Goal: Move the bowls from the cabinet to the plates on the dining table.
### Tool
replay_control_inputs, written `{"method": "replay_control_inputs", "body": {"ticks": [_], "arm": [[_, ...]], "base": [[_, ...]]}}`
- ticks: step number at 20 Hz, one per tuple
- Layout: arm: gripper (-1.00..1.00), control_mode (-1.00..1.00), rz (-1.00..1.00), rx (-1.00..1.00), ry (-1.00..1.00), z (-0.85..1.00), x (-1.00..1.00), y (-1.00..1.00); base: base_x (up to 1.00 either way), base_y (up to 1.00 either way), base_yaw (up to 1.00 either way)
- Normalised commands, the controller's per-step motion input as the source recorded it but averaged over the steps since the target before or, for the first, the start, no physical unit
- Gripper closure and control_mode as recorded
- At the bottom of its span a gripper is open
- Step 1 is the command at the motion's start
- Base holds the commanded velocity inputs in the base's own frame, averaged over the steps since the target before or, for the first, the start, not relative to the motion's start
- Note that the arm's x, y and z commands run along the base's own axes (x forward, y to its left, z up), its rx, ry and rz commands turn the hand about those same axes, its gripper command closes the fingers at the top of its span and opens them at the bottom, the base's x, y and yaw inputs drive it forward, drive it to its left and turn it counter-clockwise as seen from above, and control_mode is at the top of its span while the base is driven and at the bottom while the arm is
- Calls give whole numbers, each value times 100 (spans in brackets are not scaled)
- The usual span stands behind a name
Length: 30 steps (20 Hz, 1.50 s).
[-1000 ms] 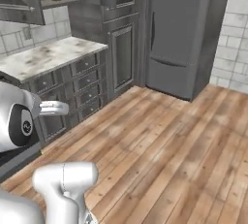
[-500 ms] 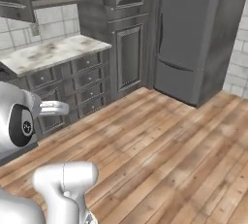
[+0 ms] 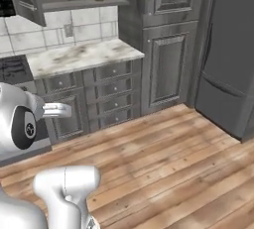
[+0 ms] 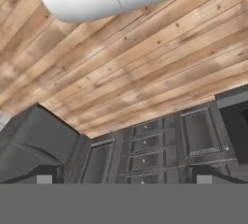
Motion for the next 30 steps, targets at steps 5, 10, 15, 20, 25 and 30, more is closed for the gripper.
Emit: {"method": "replay_control_inputs", "body": {"ticks": [5, 10, 15, 20, 25, 30], "arm": [[-100, 100, 0, 0, 0, 0, 0, 0], [-100, 100, 0, 0, 0, 0, 0, 0], [-100, 100, 0, 0, 0, 0, 0, 0], [-100, 100, 0, 0, 0, 0, 0, 0], [-100, 100, 0, 0, 0, 0, 0, 0], [-100, 100, 0, 0, 0, 0, 0, 0]], "base": [[49, -57, 51], [21, -65, 39], [28, -71, 33], [23, -75, 28], [43, -56, 22], [71, -38, 14]]}}
